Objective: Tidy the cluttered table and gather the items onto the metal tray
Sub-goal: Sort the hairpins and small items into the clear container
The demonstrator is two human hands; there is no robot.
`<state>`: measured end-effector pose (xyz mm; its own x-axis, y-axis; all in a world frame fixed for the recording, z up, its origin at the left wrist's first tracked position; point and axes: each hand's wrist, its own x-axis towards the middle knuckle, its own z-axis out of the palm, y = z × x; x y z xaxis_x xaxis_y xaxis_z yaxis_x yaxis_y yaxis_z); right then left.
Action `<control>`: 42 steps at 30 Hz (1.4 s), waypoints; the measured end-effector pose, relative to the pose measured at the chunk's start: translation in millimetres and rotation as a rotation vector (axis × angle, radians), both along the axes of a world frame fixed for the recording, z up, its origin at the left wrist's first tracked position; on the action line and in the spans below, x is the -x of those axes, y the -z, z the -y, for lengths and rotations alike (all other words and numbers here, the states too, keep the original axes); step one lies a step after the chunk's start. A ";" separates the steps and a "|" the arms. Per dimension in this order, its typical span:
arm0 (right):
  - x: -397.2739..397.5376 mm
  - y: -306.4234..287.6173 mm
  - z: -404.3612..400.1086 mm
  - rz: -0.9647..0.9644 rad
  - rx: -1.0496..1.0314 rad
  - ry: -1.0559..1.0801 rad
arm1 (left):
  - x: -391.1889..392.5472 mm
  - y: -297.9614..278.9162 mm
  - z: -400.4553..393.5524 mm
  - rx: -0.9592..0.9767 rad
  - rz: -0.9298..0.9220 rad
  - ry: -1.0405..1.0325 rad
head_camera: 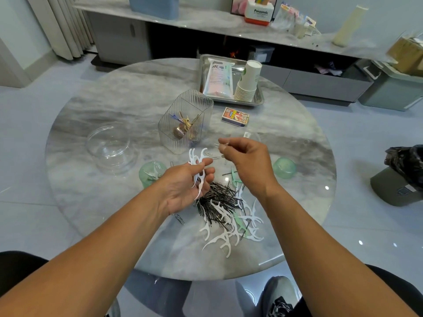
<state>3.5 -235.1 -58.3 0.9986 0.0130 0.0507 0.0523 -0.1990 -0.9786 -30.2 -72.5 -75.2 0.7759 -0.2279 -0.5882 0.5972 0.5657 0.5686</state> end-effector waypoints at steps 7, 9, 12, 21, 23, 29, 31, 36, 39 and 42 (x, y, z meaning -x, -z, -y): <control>29.7 22.1 -15.2 0.451 0.440 -0.139 | 1.1 -2.2 1.1 0.239 -0.006 -0.048; 33.8 25.0 -15.1 0.557 0.564 -0.164 | 1.3 -1.6 -0.1 0.279 -0.016 -0.069; 36.7 19.9 -11.2 0.594 0.732 -0.265 | 2.2 -1.1 -2.3 0.245 0.004 -0.087; 35.9 3.2 -10.6 0.347 0.399 -0.051 | 8.3 -3.3 -2.3 0.118 0.101 0.080; 29.2 -1.4 -9.0 0.153 0.259 -0.097 | 11.4 -2.9 -3.1 0.132 0.133 0.166; 28.2 3.2 -7.7 -0.021 0.203 -0.306 | 18.2 -5.0 0.2 0.093 0.186 0.300; 30.5 2.4 -8.6 -0.030 0.186 -0.342 | 18.7 -5.3 -1.2 0.065 0.201 0.314; 31.4 -3.0 -10.0 -0.065 0.124 -0.378 | 20.3 -4.1 0.6 -0.086 0.254 0.365; 30.7 -2.9 -8.9 -0.096 0.092 -0.393 | 19.9 -3.7 0.9 -0.076 0.253 0.324; 29.9 -3.9 -9.2 -0.116 0.069 -0.439 | 19.1 -5.8 -0.7 0.053 0.233 0.281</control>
